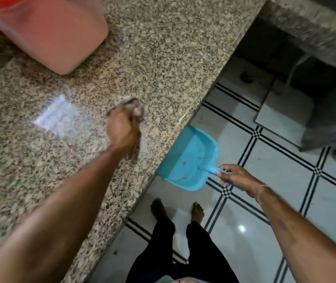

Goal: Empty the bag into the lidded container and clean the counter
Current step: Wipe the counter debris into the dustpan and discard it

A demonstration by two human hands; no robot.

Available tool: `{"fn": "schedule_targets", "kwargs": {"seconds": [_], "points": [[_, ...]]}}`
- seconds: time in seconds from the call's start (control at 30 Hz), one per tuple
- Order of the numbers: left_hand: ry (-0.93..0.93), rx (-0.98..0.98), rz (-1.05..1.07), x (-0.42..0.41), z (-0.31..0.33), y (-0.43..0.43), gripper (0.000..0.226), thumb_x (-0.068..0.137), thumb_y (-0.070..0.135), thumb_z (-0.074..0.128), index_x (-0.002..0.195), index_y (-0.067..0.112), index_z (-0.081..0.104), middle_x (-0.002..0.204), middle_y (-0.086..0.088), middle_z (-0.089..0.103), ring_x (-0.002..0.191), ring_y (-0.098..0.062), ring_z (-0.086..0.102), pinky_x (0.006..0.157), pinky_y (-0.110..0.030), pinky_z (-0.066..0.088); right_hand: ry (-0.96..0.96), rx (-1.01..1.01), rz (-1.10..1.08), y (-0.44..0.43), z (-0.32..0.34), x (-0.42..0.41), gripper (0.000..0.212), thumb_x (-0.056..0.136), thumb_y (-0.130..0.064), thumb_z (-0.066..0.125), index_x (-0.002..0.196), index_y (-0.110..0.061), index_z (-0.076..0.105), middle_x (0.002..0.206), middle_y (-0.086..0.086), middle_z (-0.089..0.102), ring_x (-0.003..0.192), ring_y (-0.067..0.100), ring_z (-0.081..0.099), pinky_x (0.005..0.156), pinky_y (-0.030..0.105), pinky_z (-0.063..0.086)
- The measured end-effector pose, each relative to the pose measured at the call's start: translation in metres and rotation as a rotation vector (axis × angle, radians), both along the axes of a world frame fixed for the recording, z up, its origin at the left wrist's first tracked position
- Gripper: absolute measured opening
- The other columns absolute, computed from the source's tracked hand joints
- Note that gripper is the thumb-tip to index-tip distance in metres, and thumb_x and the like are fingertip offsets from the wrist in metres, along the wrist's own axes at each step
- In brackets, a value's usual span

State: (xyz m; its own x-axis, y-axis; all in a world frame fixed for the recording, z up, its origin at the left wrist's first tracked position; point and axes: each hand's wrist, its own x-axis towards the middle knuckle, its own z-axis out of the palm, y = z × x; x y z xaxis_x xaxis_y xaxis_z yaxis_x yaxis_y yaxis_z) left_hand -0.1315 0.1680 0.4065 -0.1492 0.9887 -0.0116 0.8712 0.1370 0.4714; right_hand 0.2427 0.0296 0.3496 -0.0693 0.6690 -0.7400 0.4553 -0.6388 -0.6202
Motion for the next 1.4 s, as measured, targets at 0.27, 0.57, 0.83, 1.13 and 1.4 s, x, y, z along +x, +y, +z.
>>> {"fn": "schedule_targets", "kwargs": {"seconds": [0.27, 0.57, 0.83, 1.13, 1.4], "points": [[-0.022, -0.028, 0.400, -0.070, 0.025, 0.042, 0.039, 0.108, 0.033, 0.042, 0.135, 0.008, 0.056, 0.141, -0.014, 0.056, 0.130, -0.035, 0.056, 0.095, -0.036, 0.049, 0.003, 0.045, -0.026, 0.007, 0.001, 0.019, 0.019, 0.099, -0.039, 0.067, 0.099, -0.022, 0.076, 0.074, 0.000, 0.071, 0.075, 0.020, 0.061, 0.075, 0.036, 0.048], [-0.182, -0.058, -0.182, 0.058, -0.006, 0.048, 0.044, 0.105, 0.049, 0.036, 0.127, 0.027, 0.067, 0.121, 0.013, 0.060, 0.085, 0.007, 0.055, 0.058, -0.005, 0.046, 0.084, 0.004, 0.015, 0.025, -0.008, 0.026, 0.023, 0.099, -0.035, 0.066, 0.103, -0.015, 0.075, 0.074, 0.004, 0.069, 0.069, 0.006, 0.063, 0.075, 0.027, 0.047], [-0.103, -0.054, 0.731, -0.066, -0.005, 0.102, 0.039, 0.100, 0.040, 0.049, 0.125, 0.016, 0.067, 0.122, -0.007, 0.070, 0.108, -0.027, 0.068, 0.081, -0.029, 0.051, 0.103, -0.009, 0.080, 0.063, -0.012, 0.063, 0.019, 0.101, -0.025, 0.064, 0.103, -0.008, 0.072, 0.070, 0.002, 0.061, 0.060, 0.001, 0.058, 0.059, 0.013, 0.046], [-0.147, 0.072, -0.098, 0.108, -0.013, 0.121, 0.030, 0.107, 0.044, 0.044, 0.122, 0.036, 0.068, 0.120, 0.022, 0.061, 0.080, 0.007, 0.061, 0.062, -0.008, 0.052, 0.146, -0.012, 0.105, 0.100, -0.007, 0.092, 0.026, 0.098, -0.031, 0.066, 0.103, -0.007, 0.072, 0.072, 0.003, 0.062, 0.068, 0.008, 0.058, 0.066, 0.021, 0.046], [-0.090, 0.047, 0.321, 0.037, 0.013, 0.179, 0.035, 0.107, 0.038, 0.045, 0.087, 0.019, 0.067, 0.090, -0.005, 0.070, 0.078, -0.022, 0.065, 0.065, -0.028, 0.045, 0.122, 0.009, 0.093, 0.124, -0.018, 0.124, 0.020, 0.101, -0.030, 0.064, 0.100, -0.012, 0.073, 0.069, -0.004, 0.064, 0.069, 0.005, 0.061, 0.067, 0.020, 0.048]]}}
